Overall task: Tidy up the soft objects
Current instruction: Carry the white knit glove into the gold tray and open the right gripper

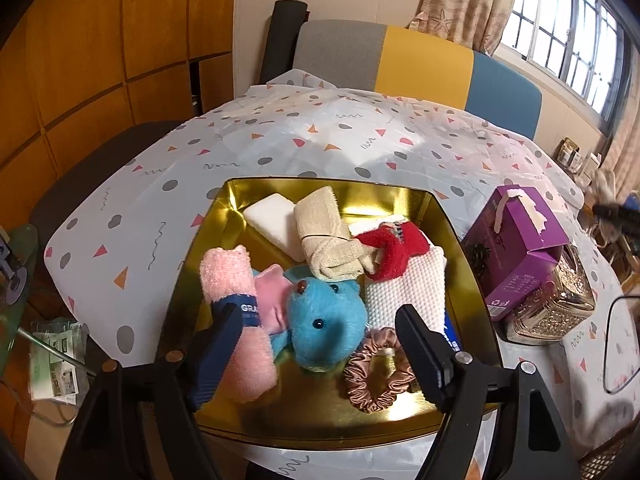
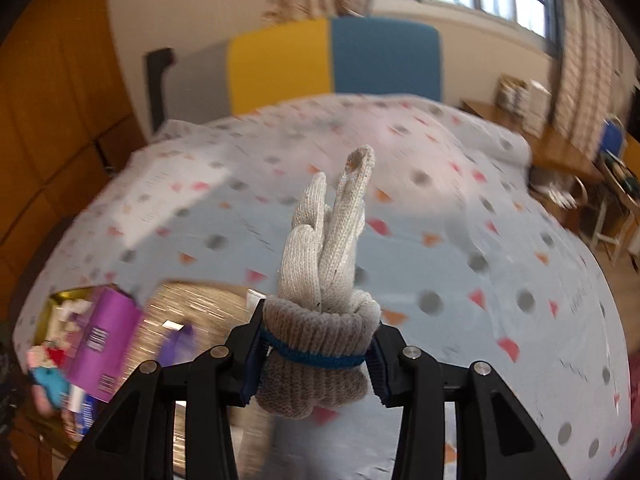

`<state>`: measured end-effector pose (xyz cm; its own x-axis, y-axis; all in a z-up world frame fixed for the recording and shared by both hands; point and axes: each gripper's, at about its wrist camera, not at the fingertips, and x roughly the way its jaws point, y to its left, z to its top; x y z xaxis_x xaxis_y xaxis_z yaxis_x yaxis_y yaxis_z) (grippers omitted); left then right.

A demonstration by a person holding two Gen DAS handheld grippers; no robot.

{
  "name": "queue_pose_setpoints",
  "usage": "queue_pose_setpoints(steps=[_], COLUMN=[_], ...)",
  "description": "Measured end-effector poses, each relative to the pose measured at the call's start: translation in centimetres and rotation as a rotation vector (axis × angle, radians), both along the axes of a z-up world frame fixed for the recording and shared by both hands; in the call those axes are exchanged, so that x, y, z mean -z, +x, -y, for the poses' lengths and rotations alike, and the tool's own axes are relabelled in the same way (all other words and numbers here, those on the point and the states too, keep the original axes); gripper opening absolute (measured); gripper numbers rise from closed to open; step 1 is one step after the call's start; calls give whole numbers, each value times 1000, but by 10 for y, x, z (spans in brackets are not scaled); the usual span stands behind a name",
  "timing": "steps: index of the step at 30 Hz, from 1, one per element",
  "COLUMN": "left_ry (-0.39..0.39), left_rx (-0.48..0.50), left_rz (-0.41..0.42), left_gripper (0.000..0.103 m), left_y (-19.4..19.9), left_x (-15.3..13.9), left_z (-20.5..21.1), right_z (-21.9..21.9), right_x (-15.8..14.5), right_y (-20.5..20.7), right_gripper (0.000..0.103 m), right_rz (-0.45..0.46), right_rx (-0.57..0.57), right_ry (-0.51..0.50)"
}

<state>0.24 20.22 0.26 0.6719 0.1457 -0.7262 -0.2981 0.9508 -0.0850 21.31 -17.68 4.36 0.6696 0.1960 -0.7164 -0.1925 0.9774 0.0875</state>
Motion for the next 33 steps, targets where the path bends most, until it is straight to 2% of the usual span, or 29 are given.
queue_pose_setpoints(steps=[4, 6, 11, 16, 19, 24, 27, 33], left_ry=[1, 6, -4, -3, 2, 11, 21, 13], left_rx=[-21, -34, -72, -99, -116, -129, -134, -142], left_rz=[4, 7, 12, 9, 9, 8, 6, 8], left_gripper=[85, 91, 93, 94, 95, 99, 102, 103], left_y=[-2, -4, -6, -8, -8, -9, -10, -10], left_x=[-1, -1, -2, -1, -1, -1, 0, 0], left_z=[-7, -11, -22, -29, -32, -35, -35, -38], right_z=[-48, -73, -144, -199, -222, -252, -262, -271], right_x=[-20, -24, -31, -16, -1, 30, 50, 79], right_y=[-5, -13, -47, -83, -99, -115, -114, -110], right_gripper=[43, 43, 43, 43, 43, 43, 43, 43], right_rz=[33, 47, 77, 48, 19, -43, -90, -161], right_rx=[-118, -182, -389, -565, -631, -685, -667, -615], right_ry=[19, 26, 24, 5, -10, -37, -39, -47])
